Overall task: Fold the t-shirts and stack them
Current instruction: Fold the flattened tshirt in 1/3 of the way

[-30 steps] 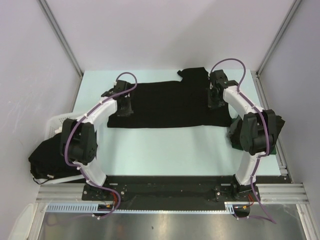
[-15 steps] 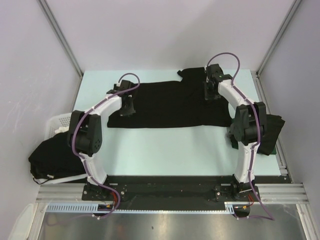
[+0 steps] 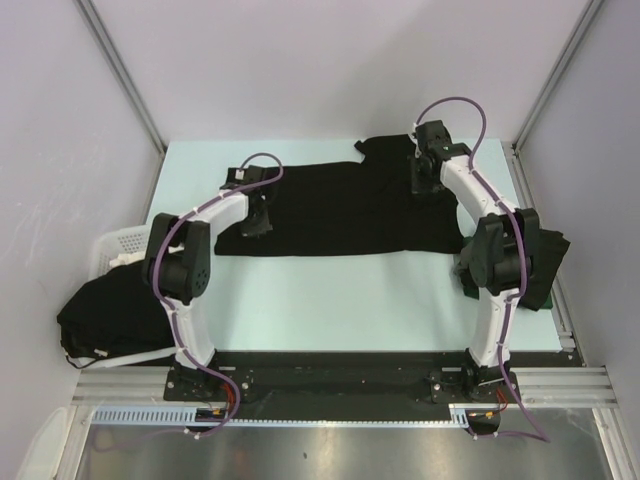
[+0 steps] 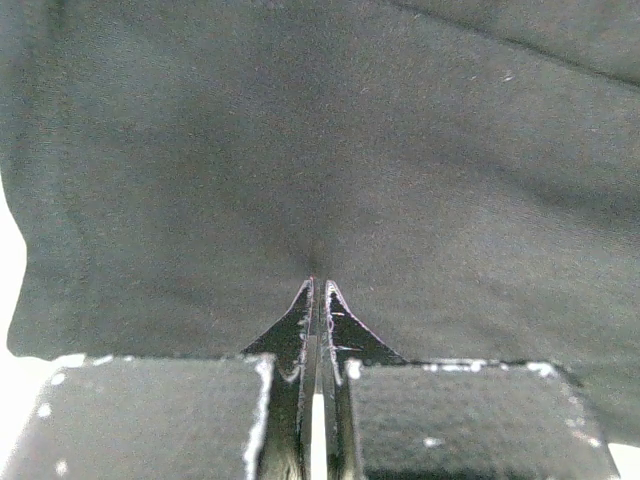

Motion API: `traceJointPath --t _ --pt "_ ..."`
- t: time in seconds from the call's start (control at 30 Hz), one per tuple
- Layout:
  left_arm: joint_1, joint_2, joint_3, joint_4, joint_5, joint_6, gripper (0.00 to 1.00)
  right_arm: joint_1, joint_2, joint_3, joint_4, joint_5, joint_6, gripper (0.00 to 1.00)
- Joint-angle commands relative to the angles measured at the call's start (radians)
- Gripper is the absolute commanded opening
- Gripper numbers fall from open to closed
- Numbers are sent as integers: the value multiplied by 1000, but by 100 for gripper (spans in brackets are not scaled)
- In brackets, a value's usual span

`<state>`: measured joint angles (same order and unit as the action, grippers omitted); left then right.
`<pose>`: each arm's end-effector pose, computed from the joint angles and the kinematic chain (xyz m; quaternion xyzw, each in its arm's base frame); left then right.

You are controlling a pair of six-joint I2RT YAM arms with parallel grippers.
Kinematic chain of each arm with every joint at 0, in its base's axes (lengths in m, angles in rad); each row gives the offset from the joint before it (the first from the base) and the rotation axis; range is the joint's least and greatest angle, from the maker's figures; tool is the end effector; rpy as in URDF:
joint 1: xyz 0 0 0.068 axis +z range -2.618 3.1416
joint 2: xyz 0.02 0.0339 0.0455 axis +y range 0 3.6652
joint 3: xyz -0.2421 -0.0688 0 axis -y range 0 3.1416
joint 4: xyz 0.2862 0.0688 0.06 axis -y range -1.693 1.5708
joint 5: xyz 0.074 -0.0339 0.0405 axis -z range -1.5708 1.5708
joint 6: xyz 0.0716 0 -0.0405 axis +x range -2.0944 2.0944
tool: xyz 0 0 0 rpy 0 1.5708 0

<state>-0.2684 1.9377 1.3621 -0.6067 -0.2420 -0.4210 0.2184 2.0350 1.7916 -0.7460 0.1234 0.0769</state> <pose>0.4230 -0.0985 0.1012 -0.0975 0.9694 0.0467 0.2204 0.4903 0.0998 0.1980 -0.0500 0.9551 -0.0163 0.2917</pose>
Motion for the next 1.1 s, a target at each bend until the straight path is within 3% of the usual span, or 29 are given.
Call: traceJointPath --t 0.0,0.4,1.07 --pt "-3 9 -27 54 -6 -25 0 -5 -105 3 -4 -4 -11 0" --pt "-9 44 -61 55 56 -48 0 -5 -157 -9 -26 -14 -12 0" --pt "-8 50 -81 -114 107 -76 0 -2 -236 46 -61 -11 -8 0"
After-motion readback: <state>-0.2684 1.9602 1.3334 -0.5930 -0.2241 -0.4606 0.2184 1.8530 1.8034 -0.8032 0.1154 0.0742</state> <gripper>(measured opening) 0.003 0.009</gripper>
